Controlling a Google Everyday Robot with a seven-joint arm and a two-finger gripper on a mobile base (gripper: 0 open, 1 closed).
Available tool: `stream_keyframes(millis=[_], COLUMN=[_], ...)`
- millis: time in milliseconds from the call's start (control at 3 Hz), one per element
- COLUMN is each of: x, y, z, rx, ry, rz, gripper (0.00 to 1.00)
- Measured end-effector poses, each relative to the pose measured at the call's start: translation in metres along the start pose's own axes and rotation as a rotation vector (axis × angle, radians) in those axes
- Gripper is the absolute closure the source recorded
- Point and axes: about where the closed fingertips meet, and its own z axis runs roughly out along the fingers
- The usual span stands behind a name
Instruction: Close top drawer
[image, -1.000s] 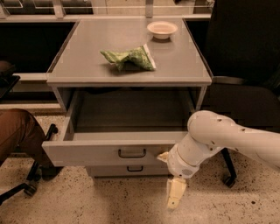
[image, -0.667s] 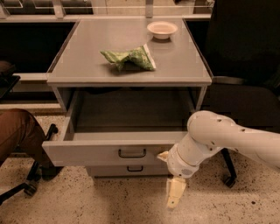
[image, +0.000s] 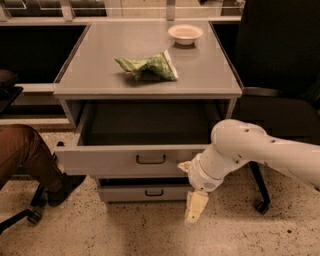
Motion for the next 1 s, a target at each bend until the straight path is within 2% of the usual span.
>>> stream_keyframes(millis=[333, 667, 1000], x=[0.001, 0.003, 0.003], y=[-0.022, -0.052, -0.061], z=[-0.001, 0.001, 0.002], rx=[0.055, 0.146, 0.159], ry=[0.019, 0.046, 0.047], rz=[-0.013, -0.040, -0.039], gripper=[0.00, 0.00, 0.00])
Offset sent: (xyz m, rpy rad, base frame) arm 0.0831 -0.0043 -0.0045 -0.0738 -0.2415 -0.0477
